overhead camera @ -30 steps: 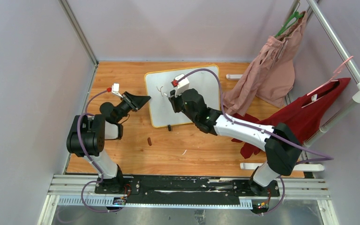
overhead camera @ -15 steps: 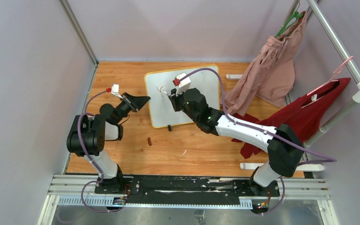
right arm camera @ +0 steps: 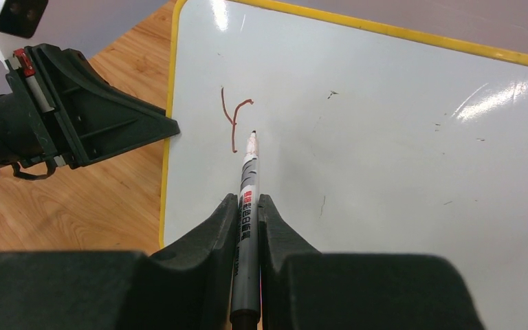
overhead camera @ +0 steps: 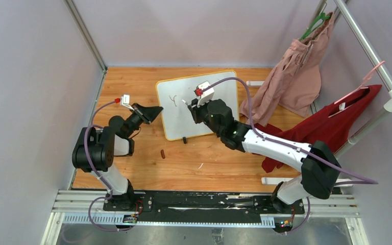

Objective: Write a sentence on the whiteboard

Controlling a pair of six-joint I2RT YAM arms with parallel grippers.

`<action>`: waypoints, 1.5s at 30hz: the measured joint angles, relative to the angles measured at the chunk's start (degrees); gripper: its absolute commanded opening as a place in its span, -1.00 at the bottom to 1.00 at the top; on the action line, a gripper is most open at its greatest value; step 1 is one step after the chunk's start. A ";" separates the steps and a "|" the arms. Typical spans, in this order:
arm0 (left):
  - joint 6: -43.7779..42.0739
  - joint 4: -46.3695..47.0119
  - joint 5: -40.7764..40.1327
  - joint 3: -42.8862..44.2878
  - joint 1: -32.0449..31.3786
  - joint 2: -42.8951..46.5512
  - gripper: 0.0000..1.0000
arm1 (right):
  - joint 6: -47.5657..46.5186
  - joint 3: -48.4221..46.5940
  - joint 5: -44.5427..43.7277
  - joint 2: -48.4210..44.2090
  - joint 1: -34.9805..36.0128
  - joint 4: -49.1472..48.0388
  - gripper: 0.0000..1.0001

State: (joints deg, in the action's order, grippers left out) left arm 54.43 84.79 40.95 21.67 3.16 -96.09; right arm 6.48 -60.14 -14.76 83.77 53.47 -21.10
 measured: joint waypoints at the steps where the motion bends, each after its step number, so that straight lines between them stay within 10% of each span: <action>1: -0.28 -0.02 -0.13 -0.17 -0.02 0.26 -0.39 | -0.13 0.20 -0.02 -0.20 0.00 0.02 -1.00; 15: -6.19 -12.13 -6.95 -3.72 0.79 16.44 0.70 | -0.50 0.85 0.02 -6.93 0.00 1.70 -1.00; 25: -22.73 -54.01 -27.17 8.79 -2.47 43.67 1.00 | -0.35 0.85 0.70 -18.12 0.00 9.20 -1.00; 35: -40.19 -88.85 -50.23 50.29 -21.73 30.34 1.00 | -0.26 6.14 0.61 -32.74 0.00 19.02 -1.00; 45: -37.33 -96.76 -43.47 55.28 -20.74 18.71 1.00 | 1.95 13.68 -0.04 -44.89 0.00 26.23 -1.00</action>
State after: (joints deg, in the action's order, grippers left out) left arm 17.10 -11.97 -2.52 76.95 -17.58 -77.38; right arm 8.43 -46.46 -14.81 38.87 53.47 5.13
